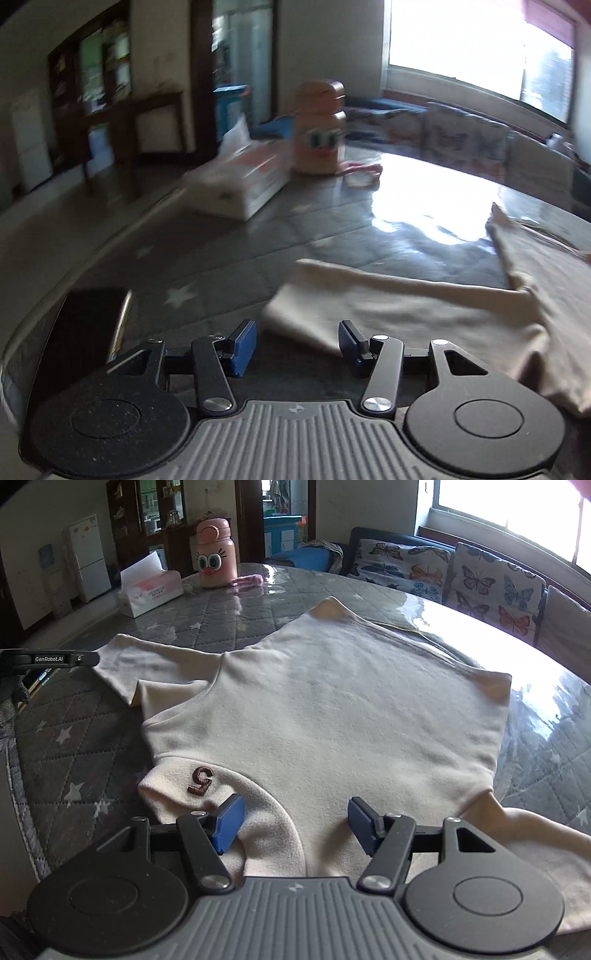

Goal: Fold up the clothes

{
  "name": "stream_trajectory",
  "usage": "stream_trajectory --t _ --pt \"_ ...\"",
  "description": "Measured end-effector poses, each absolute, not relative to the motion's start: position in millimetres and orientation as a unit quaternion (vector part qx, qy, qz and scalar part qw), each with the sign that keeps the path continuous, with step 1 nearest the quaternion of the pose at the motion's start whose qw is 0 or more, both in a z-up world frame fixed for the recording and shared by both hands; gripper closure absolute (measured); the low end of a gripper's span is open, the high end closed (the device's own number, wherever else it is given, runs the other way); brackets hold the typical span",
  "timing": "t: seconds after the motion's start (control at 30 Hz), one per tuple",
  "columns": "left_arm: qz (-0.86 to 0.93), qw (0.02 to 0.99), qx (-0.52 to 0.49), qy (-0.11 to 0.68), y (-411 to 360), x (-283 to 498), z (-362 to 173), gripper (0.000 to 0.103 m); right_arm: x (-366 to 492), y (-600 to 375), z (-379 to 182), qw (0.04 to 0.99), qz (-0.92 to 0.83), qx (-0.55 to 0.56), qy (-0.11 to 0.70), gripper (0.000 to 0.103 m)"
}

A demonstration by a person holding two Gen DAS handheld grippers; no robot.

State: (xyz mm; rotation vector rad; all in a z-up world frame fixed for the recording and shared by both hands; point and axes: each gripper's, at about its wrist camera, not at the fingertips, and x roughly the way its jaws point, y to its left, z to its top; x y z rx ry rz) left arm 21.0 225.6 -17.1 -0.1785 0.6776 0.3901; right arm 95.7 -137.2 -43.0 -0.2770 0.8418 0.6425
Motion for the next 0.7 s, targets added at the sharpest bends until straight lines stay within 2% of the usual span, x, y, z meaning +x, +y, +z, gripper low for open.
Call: stream_trajectory --t 0.17,0.23,0.33,0.7 --pt "0.196 0.918 -0.099 0.329 237 32 -21 0.054 98 -136 -44 0.853 0.301 -0.135 0.404 0.039" --pt "0.190 0.921 -0.095 0.327 238 39 -21 0.078 99 -135 -43 0.852 0.301 -0.134 0.407 0.038" --pt "0.182 0.924 -0.091 0.324 241 50 -17 0.097 100 -134 -44 0.851 0.300 -0.135 0.410 0.037" --pt "0.161 0.935 -0.044 0.312 257 111 -6 0.098 104 -130 -44 0.850 0.292 -0.135 0.418 0.034"
